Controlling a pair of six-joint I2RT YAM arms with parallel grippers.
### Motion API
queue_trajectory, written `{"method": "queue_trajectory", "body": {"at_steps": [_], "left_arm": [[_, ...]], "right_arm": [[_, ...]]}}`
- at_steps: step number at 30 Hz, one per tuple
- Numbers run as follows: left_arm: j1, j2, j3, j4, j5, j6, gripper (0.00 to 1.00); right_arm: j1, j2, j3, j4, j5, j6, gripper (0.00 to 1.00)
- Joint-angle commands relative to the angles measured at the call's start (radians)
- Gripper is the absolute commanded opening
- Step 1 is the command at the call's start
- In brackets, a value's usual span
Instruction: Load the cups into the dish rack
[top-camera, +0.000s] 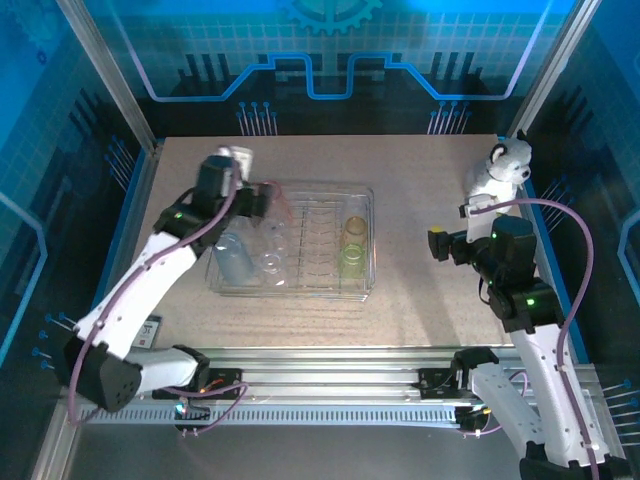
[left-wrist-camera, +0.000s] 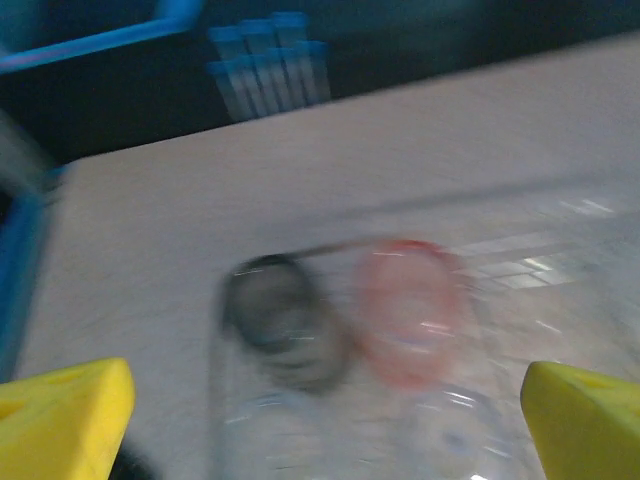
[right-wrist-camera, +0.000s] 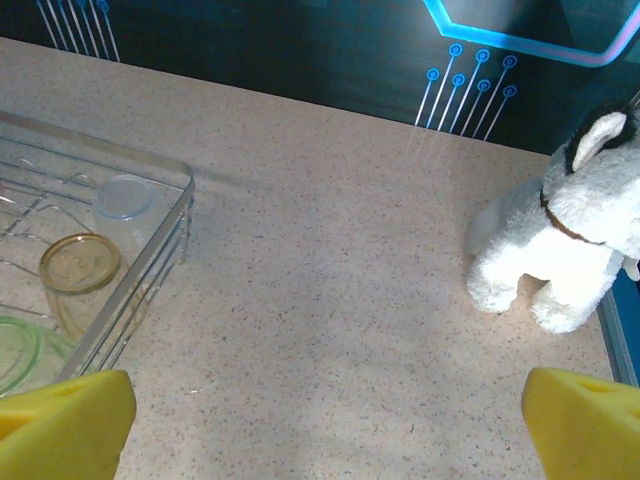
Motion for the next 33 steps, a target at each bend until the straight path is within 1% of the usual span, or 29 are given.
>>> {"method": "queue_trajectory", "body": {"at_steps": [1,3,5,7,8,10,12,14,16,18,21,25,28,33], "left_arm": [[0.09,-0.141,-0.193,0.275,-0.28,-0.189,0.99],[0.176,-0.241,-0.368,0.496,-0.324,-0.195,0.99],[0.258,-0.282,-0.472,0.618,-0.311,-0.206,0.99],[0.338,-0.258,-0.486,0.579,-0.269,-0.217,0.99],[0.375,-0.226,-0.47,0.52,-0.242,-0.227,0.99],[0.448,-0.16,-0.44,0.407,-0.185,-0.292,0.99],[0.523,-0.098,-0.427,0.319,-0.093,-0.386,0.99],[0.571,-0.038,-0.429,0.303,0.002,-0.398,0.99],[0.583,0.02,-0.426,0.289,0.068,-0.389,0.99],[0.584,0.068,-0.431,0.307,0.18,-0.344,0.99],[0.584,0.116,-0.462,0.353,0.285,-0.321,0.99],[0.573,0.17,-0.476,0.356,0.324,-0.297,0.99],[0.532,0.195,-0.474,0.354,0.313,-0.247,0.99],[0.486,0.223,-0.476,0.362,0.328,-0.249,0.99]], "right_arm": [[-0.015,0.005,-0.09,0.11,0.03,0.036,1.0],[-0.016,-0.025,-0.17,0.191,0.049,0.014,1.0],[-0.026,-0.063,-0.243,0.283,0.073,0.009,1.0],[-0.049,-0.094,-0.309,0.374,0.093,0.031,1.0],[-0.068,-0.103,-0.336,0.417,0.102,0.055,1.0],[-0.113,-0.102,-0.382,0.484,0.123,0.133,1.0],[-0.164,-0.096,-0.424,0.534,0.12,0.212,1.0],[-0.206,-0.095,-0.455,0.557,0.117,0.271,1.0],[-0.238,-0.101,-0.482,0.577,0.119,0.308,1.0],[-0.263,-0.105,-0.502,0.596,0.12,0.319,1.0],[-0.281,-0.102,-0.511,0.599,0.134,0.331,1.0],[-0.287,-0.097,-0.511,0.601,0.129,0.347,1.0],[-0.288,-0.097,-0.507,0.6,0.119,0.348,1.0],[-0.289,-0.086,-0.502,0.6,0.113,0.358,1.0]]}}
